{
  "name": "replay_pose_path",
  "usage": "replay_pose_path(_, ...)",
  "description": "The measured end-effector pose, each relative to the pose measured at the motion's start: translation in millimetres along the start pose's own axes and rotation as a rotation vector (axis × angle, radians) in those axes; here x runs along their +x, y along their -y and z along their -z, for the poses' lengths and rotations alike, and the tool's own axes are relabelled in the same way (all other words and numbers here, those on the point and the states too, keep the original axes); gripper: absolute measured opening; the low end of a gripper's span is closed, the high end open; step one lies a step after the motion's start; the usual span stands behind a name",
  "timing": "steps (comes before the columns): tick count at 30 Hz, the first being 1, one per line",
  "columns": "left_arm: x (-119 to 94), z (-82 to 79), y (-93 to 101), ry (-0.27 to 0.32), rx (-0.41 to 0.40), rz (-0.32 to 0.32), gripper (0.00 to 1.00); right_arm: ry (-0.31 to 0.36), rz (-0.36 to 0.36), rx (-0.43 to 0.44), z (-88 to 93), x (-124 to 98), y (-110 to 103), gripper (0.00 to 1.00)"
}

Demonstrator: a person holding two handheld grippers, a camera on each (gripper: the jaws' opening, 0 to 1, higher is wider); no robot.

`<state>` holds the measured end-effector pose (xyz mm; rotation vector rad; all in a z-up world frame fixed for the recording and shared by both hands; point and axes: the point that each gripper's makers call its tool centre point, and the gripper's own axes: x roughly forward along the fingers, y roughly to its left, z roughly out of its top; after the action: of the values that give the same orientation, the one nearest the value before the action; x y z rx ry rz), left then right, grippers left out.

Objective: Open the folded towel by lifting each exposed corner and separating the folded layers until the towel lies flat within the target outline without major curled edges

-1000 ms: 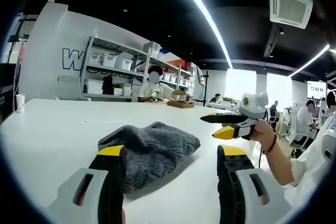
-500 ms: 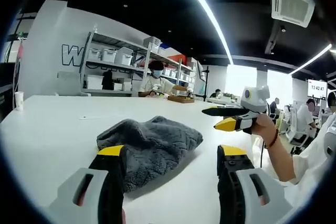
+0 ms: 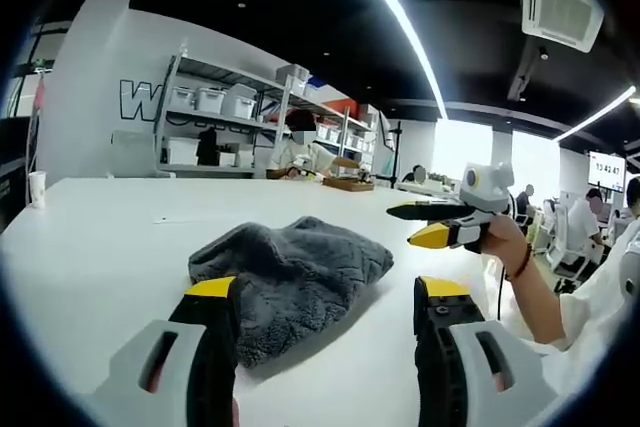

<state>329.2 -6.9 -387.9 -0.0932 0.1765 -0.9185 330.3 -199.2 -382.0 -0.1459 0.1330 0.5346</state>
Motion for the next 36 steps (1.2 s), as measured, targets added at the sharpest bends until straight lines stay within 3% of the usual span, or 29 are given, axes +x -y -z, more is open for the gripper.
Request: replay_pose_path(36,19.0,4.9,-24.7,-0.025,-0.035,-0.035,0.68,-0.045,0.001,0.023,10.9,20.0,11.3,0.57)
